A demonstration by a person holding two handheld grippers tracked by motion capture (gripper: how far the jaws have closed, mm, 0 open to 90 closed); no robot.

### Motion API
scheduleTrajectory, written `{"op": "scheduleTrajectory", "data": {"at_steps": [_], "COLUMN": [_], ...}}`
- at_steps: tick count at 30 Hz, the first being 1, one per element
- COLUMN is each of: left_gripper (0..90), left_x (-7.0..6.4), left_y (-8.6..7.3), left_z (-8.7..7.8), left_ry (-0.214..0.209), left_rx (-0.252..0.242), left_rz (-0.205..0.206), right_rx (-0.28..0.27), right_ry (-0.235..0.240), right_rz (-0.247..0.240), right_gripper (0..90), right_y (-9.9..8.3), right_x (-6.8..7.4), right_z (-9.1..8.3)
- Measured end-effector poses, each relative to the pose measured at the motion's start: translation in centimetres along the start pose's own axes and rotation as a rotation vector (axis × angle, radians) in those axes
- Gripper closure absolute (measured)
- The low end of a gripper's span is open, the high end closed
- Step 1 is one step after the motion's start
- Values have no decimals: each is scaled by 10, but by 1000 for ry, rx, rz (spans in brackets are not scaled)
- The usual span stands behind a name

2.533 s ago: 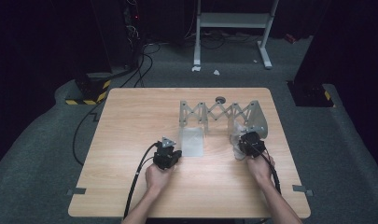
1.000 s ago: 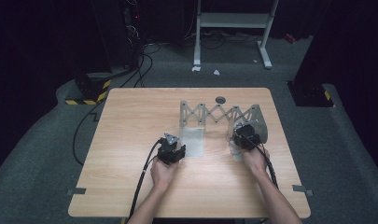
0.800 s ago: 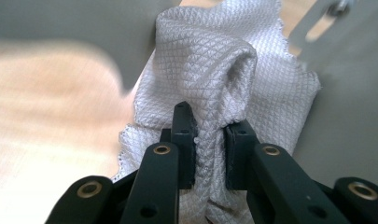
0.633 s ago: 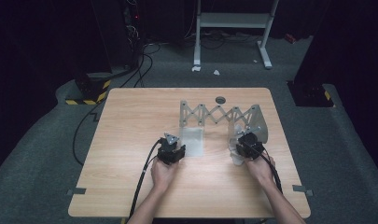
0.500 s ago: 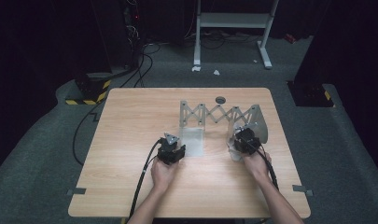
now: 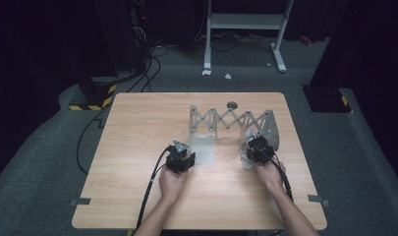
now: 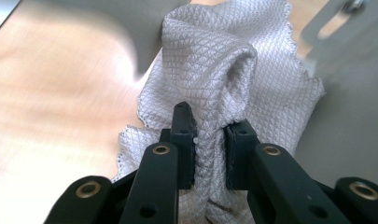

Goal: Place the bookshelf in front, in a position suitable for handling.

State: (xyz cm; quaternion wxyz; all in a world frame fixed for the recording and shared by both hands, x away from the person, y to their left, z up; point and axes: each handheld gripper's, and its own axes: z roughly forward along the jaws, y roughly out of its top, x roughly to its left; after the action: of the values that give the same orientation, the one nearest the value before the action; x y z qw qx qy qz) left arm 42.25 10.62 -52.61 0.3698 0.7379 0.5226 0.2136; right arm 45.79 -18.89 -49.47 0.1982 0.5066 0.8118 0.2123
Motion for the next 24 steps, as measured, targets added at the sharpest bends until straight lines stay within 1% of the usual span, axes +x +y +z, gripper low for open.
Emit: {"op": "scheduleTrajectory", "data": {"at_steps": [1, 3, 4, 5, 6, 7, 8, 9, 10, 13, 15, 18, 21, 24], "left_gripper": [600, 601, 604, 608, 609, 610, 610, 611, 612, 631, 638, 660, 711, 746], "left_x": [0, 0, 0, 0, 0, 0, 0, 1, 1, 0, 1, 0, -2, -4], "left_y": [0, 0, 0, 0, 0, 0, 0, 0, 0, 0, 0, -1, -1, -1], "left_z": [0, 0, 0, 0, 0, 0, 0, 0, 0, 0, -1, -1, -1, -1], "left_ry": [-1, -2, -4, -4, -6, -6, -7, -7, -7, -14, -24, -34, -51, -71], "left_rx": [0, 0, -2, -2, -2, -2, -2, -2, -2, 0, 2, 2, 4, 5], "left_rz": [0, 0, -2, -2, -3, -3, -4, -4, -3, 1, 2, 5, 17, 16], "right_rx": [15, 20, 28, 28, 24, 24, 19, 11, 8, -1, -9, -18, -29, -33], "right_ry": [5, 5, -6, -6, -39, -39, -50, -75, -112, -113, -104, -94, -103, -101], "right_rz": [-25, -31, -37, -37, -35, -35, -31, -30, -34, -22, -8, 16, 30, 46], "right_gripper": [778, 779, 780, 780, 780, 780, 779, 779, 782, 784, 786, 790, 791, 791], "right_y": [-6, -8, -11, -11, -10, -10, -9, -7, -7, -7, -11, -19, -31, -38], "right_x": [2, 2, 2, 2, 0, 0, -1, -2, -4, -6, -9, -14, -19, -22], "right_z": [-6, -8, -10, -10, -10, -10, -9, -7, -2, -1, -2, -6, -12, -16]}}
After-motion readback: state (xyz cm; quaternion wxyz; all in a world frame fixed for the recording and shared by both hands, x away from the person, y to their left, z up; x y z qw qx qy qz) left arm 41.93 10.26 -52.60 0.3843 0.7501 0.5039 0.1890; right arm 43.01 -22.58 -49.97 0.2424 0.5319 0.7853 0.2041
